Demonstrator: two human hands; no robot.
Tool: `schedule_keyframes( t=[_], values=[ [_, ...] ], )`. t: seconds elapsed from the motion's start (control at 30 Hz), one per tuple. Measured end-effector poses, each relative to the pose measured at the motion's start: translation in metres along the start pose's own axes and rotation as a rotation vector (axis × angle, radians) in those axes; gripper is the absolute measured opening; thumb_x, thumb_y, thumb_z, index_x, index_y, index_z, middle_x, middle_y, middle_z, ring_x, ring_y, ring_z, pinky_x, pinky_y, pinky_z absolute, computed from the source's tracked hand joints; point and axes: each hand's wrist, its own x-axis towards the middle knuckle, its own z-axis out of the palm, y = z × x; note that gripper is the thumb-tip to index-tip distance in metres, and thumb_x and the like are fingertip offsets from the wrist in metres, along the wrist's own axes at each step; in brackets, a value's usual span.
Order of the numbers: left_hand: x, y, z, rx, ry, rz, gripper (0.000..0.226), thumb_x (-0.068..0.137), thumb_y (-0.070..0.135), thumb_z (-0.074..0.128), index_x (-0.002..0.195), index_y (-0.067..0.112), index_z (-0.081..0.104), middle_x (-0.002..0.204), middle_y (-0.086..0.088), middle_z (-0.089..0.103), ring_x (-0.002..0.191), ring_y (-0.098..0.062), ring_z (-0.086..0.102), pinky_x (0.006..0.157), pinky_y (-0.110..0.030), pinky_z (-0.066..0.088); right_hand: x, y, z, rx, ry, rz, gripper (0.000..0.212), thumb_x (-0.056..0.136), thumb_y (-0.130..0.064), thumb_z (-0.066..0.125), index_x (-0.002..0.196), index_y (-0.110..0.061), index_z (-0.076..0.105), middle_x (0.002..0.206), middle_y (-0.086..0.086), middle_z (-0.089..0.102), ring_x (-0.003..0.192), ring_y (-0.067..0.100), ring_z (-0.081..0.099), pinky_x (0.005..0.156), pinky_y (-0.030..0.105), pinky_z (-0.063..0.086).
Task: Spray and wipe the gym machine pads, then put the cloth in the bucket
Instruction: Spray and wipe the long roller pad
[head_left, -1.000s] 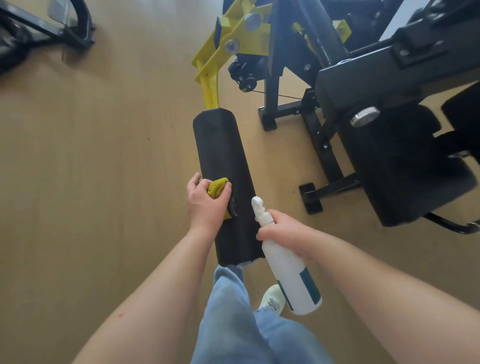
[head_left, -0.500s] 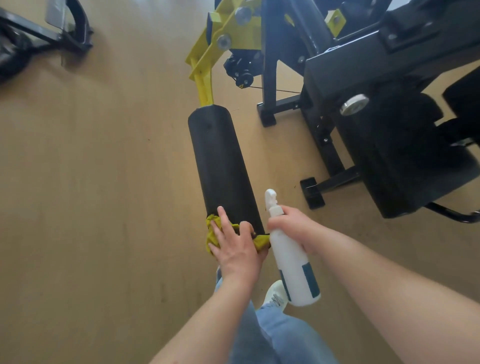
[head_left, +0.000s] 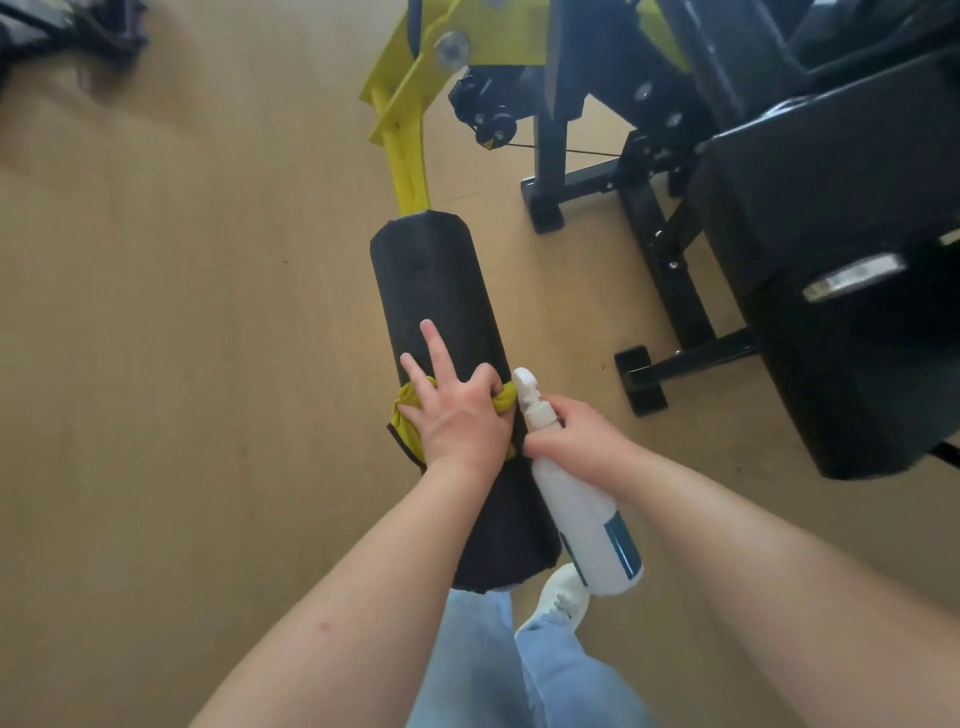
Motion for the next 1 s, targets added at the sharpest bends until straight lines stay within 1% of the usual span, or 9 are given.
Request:
schedule_keyframes(
  t=[0.23, 0.37, 0.43, 0.5, 0.57, 0.63, 0.77, 0.87, 1.0],
  values=[
    [0.087, 0.003, -0.028, -0.055, 0.053, 0.069, 0.021, 0.098, 0.04, 0.063, 0.085, 0.029, 0.05, 0.17, -0.006, -0.022, 0.155, -0.043, -0.014, 0.111, -0.077, 0.023, 0.052, -0.052, -0.018, 0.07, 0.006, 0.022, 0.013, 0.087, -0.014, 0.069, 0.094, -0.02, 0.06, 0.085, 0.003, 0.061, 0.076, 0.019, 0.059, 0.068, 0.031, 0.046],
    [0.153, 0.002, -0.052, -0.115, 0.104, 0.071, 0.024, 0.098, 0.041, 0.063, 0.085, 0.027, 0.048, 0.172, -0.005, -0.009, 0.157, -0.04, -0.007, 0.112, -0.076, 0.024, 0.064, -0.056, -0.018, 0.121, 0.001, 0.079, 0.025, 0.087, -0.019, 0.071, 0.109, -0.023, 0.062, 0.093, 0.007, 0.065, 0.082, 0.023, 0.064, 0.074, 0.037, 0.052],
    [0.185, 0.004, -0.064, -0.133, 0.112, 0.048, 0.024, 0.099, 0.042, 0.062, 0.088, 0.026, 0.048, 0.172, -0.003, -0.001, 0.158, -0.036, -0.001, 0.113, -0.072, 0.024, 0.063, -0.053, -0.017, 0.147, 0.001, 0.091, 0.028, 0.087, -0.021, 0.071, 0.113, -0.029, 0.063, 0.095, 0.006, 0.066, 0.083, 0.023, 0.065, 0.077, 0.039, 0.054],
    [0.214, 0.007, -0.075, -0.15, 0.151, 0.01, 0.019, 0.099, 0.044, 0.058, 0.095, 0.026, 0.054, 0.171, -0.003, 0.012, 0.156, -0.032, 0.013, 0.114, -0.061, 0.032, 0.063, -0.051, -0.017, 0.152, 0.001, 0.085, 0.027, 0.087, -0.022, 0.071, 0.11, -0.032, 0.063, 0.097, 0.008, 0.068, 0.085, 0.022, 0.066, 0.079, 0.039, 0.055],
    [0.231, 0.013, -0.087, -0.184, 0.171, -0.061, 0.028, 0.1, 0.045, 0.051, 0.111, 0.022, 0.061, 0.166, -0.004, 0.026, 0.148, -0.031, 0.029, 0.109, -0.049, 0.04, 0.064, -0.05, -0.017, 0.138, 0.0, 0.077, 0.025, 0.086, -0.023, 0.071, 0.105, -0.036, 0.063, 0.101, 0.009, 0.07, 0.087, 0.022, 0.067, 0.079, 0.039, 0.055],
    [0.239, 0.02, -0.094, -0.202, 0.139, -0.101, 0.034, 0.1, 0.046, 0.05, 0.121, 0.021, 0.06, 0.158, -0.003, 0.035, 0.141, -0.031, 0.036, 0.105, -0.046, 0.04, 0.064, -0.049, -0.019, 0.139, -0.001, 0.068, 0.025, 0.085, -0.023, 0.071, 0.105, -0.038, 0.063, 0.098, 0.006, 0.069, 0.086, 0.021, 0.067, 0.078, 0.038, 0.055],
    [0.215, 0.011, -0.086, -0.161, 0.109, -0.066, 0.035, 0.095, 0.058, 0.057, 0.11, 0.026, 0.064, 0.171, -0.002, 0.012, 0.155, -0.037, 0.013, 0.113, -0.062, 0.031, 0.061, -0.048, -0.02, 0.154, -0.009, 0.057, 0.026, 0.088, -0.022, 0.071, 0.104, -0.039, 0.062, 0.105, 0.007, 0.07, 0.087, 0.02, 0.067, 0.079, 0.038, 0.055],
    [0.183, 0.003, -0.068, -0.125, 0.109, -0.015, 0.036, 0.096, 0.056, 0.06, 0.11, 0.024, 0.07, 0.172, -0.014, 0.003, 0.156, -0.044, 0.008, 0.12, -0.053, 0.024, 0.056, -0.046, -0.019, 0.169, -0.011, 0.045, 0.028, 0.089, -0.02, 0.07, 0.11, -0.037, 0.062, 0.097, 0.001, 0.067, 0.083, 0.018, 0.065, 0.071, 0.032, 0.052],
    [0.125, -0.002, -0.048, -0.012, 0.104, 0.026, 0.037, 0.097, 0.053, 0.058, 0.108, 0.021, 0.073, 0.168, -0.028, -0.003, 0.154, -0.05, 0.008, 0.121, -0.048, 0.024, 0.045, -0.037, -0.017, 0.172, -0.034, 0.093, 0.029, 0.091, -0.022, 0.07, 0.116, -0.032, 0.06, 0.096, 0.005, 0.067, 0.083, 0.022, 0.068, 0.075, 0.038, 0.057]
  ],
)
